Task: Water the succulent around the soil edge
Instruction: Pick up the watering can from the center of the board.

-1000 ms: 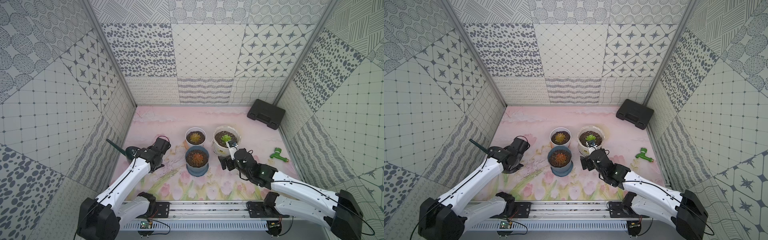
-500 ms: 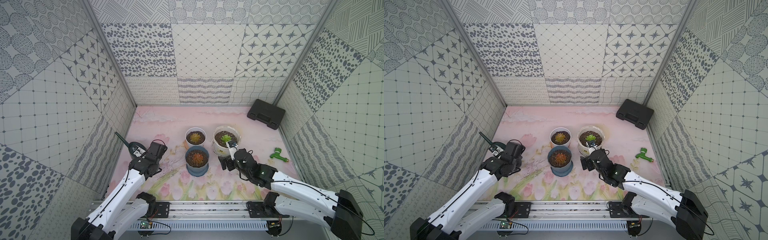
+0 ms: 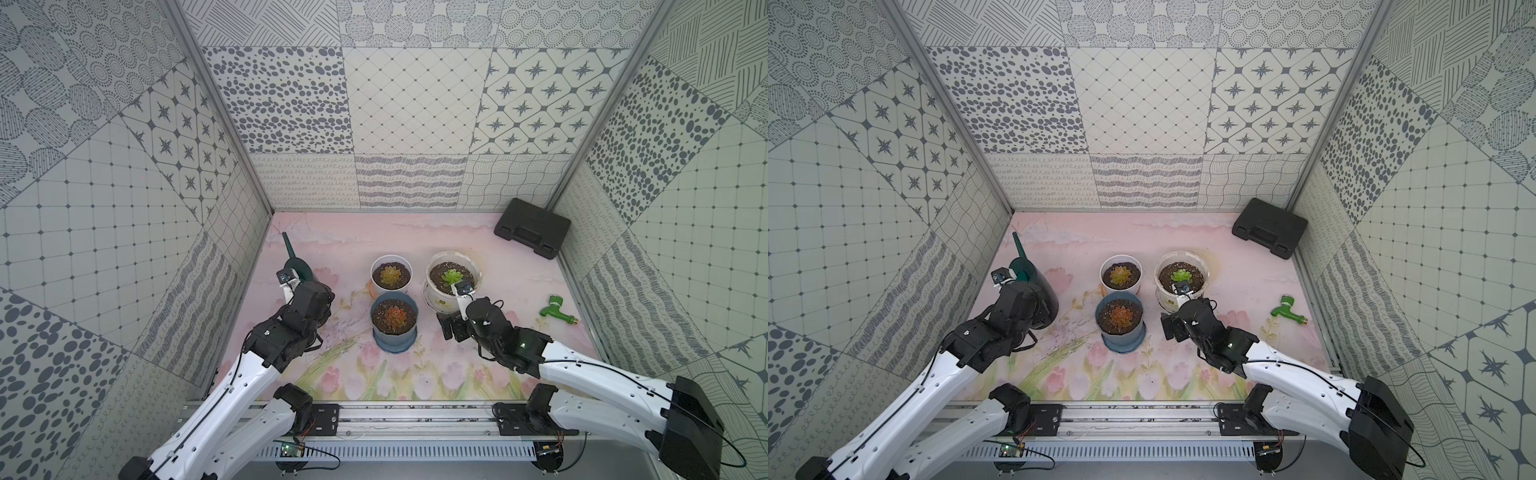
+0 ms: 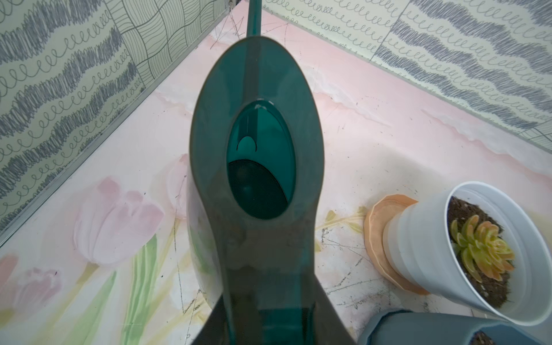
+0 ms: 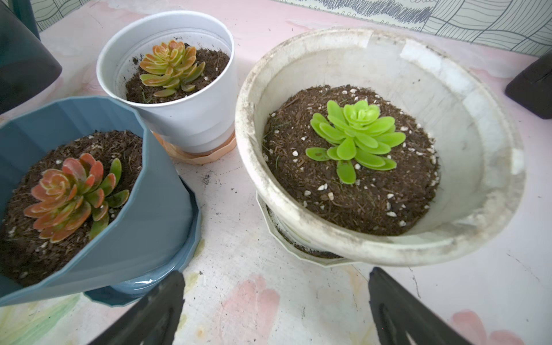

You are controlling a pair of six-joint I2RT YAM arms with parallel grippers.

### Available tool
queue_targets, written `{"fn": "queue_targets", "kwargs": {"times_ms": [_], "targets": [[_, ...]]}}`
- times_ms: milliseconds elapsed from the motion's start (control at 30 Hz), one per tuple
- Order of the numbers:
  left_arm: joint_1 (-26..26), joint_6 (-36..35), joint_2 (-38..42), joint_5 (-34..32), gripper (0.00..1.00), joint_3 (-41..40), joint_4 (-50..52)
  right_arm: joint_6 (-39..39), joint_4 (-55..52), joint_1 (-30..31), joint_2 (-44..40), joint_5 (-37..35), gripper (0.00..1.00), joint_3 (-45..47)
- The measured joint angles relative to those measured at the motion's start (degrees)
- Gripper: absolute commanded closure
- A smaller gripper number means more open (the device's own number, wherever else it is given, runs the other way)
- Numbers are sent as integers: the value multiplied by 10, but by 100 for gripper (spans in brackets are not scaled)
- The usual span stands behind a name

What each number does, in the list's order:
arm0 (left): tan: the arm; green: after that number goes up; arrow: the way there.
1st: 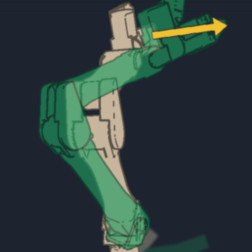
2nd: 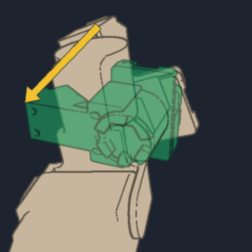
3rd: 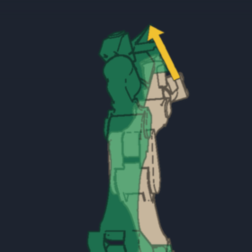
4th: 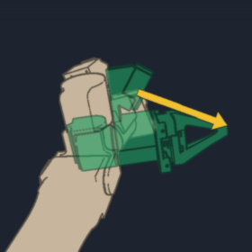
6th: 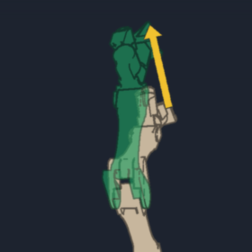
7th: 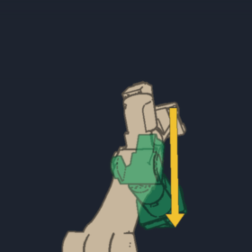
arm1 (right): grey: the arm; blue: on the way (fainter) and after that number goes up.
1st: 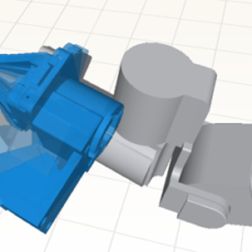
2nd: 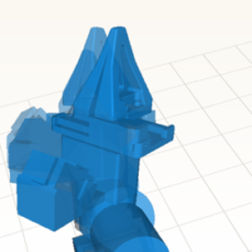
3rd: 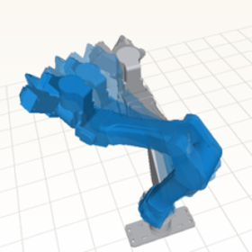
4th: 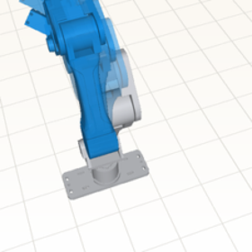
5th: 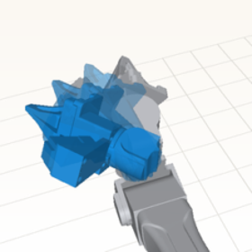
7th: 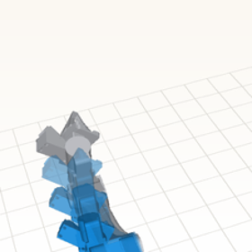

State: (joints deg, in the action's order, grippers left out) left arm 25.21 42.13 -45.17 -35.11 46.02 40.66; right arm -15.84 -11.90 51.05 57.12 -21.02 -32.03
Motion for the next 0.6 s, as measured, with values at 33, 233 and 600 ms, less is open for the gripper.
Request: {"fn": "queue_targets", "kwargs": {"times_ms": [33, 233, 600], "targets": [[2, -1, 4, 6, 100, 0, -3, 0, -1, 1, -1, 0, 2, 0], [25, -10, 16, 42, 100, 29, -25, 2, -12, 18, -24, 7, 2, -9], [119, -20, -29, 46, 100, 139, -79, 40, 42, 76, -2, 23, 2, -62]]}}
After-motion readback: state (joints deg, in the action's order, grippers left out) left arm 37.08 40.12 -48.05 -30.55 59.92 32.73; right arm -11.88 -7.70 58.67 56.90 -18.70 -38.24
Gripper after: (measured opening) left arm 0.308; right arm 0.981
